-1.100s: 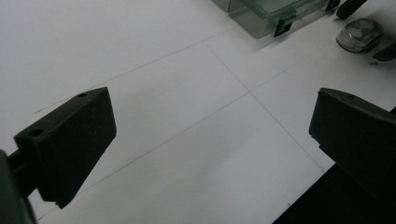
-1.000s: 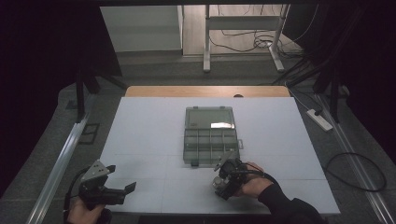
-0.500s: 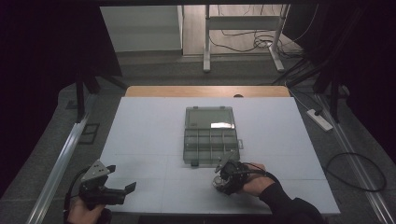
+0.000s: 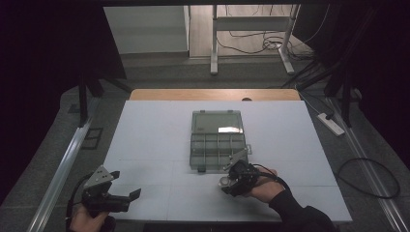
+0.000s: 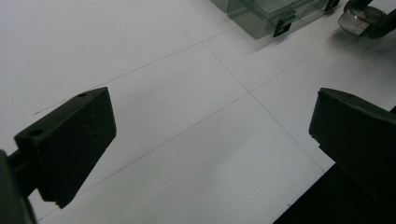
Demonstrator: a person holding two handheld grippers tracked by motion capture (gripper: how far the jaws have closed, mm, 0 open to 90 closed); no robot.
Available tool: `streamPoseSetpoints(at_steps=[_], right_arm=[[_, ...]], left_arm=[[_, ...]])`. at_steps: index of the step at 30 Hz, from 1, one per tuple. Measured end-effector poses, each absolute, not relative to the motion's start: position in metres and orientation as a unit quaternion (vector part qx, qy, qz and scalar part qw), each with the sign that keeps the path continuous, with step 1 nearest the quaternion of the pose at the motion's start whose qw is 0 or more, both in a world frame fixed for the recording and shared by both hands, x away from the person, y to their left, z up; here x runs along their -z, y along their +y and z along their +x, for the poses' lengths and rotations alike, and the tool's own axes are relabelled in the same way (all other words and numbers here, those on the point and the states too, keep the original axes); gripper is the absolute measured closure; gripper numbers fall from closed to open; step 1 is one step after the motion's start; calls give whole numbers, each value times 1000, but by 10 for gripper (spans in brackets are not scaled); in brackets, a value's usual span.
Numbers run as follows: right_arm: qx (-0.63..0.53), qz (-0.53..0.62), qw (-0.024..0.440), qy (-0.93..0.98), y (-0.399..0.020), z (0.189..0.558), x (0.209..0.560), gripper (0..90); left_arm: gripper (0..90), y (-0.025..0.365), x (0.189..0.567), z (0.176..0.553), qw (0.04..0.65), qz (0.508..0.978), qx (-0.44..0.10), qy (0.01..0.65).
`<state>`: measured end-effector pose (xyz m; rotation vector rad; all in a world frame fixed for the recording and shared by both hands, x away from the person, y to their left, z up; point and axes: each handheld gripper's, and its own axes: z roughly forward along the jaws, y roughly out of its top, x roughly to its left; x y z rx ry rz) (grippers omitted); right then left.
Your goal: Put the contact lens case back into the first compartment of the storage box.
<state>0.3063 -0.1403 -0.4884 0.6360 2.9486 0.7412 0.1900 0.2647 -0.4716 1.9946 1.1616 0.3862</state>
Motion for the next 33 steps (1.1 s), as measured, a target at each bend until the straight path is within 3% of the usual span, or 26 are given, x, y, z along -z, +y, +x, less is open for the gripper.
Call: streamPoseSetpoints(at_steps=[33], right_arm=[[-347, 334, 11, 876, -139, 333, 453, 478]], left_arm=[[6, 264, 472, 191, 388, 785, -153, 459]])
